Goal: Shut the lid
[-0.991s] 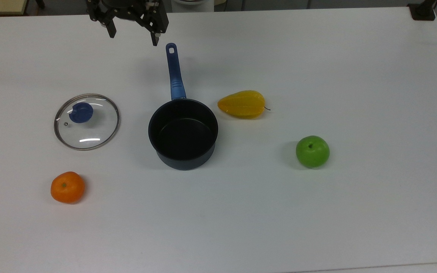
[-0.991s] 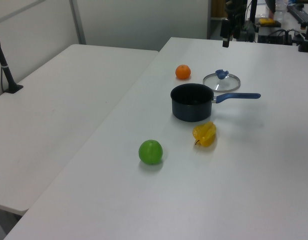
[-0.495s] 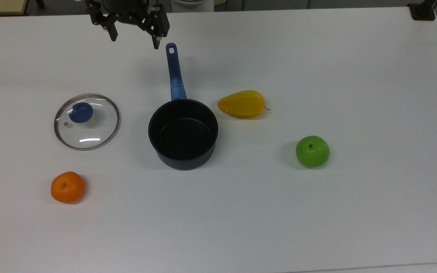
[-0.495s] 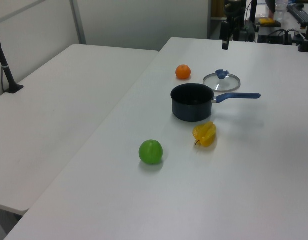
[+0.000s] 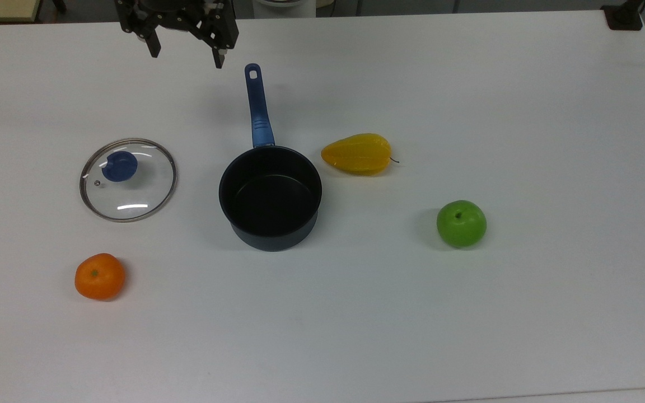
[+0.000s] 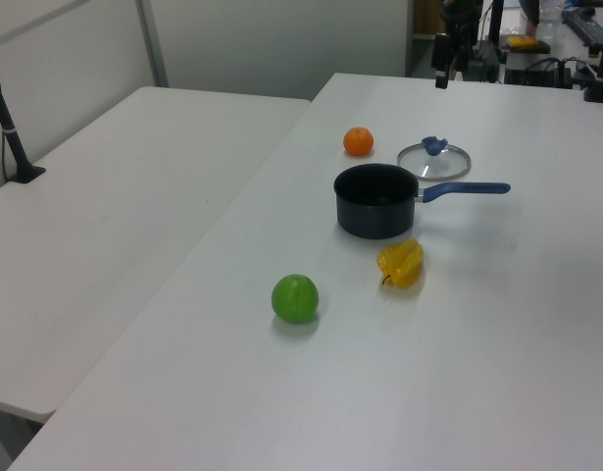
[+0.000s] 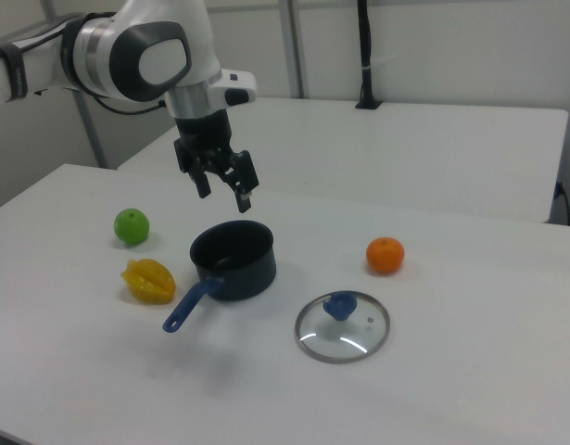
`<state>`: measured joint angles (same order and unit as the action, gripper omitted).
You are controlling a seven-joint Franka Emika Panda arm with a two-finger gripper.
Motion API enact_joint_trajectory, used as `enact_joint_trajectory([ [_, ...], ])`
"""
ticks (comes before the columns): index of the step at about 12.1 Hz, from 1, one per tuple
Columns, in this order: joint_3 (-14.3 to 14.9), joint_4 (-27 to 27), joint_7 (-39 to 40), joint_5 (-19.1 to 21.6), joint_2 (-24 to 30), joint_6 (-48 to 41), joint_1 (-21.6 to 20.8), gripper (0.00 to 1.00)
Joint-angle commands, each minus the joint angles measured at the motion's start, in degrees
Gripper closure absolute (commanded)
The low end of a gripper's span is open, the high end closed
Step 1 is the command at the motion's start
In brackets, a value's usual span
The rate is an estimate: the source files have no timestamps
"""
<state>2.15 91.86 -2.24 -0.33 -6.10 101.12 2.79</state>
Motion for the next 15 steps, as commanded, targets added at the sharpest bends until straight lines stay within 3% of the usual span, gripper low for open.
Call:
enact_joint_trajectory([
  [1,0.22,-0.10,2.85,0.15,-0.31,0.31,0.19,0.00],
  [5,0.31,-0.10,4.08,-0.11,-0.31,1.27,2.03,0.02],
  [10,0.31,0.34,9.52,0.24,-4.69,6.71,11.34,0.00],
  [15,0.22,0.42,12.16,0.24,-7.43,10.24,15.13,0.00],
])
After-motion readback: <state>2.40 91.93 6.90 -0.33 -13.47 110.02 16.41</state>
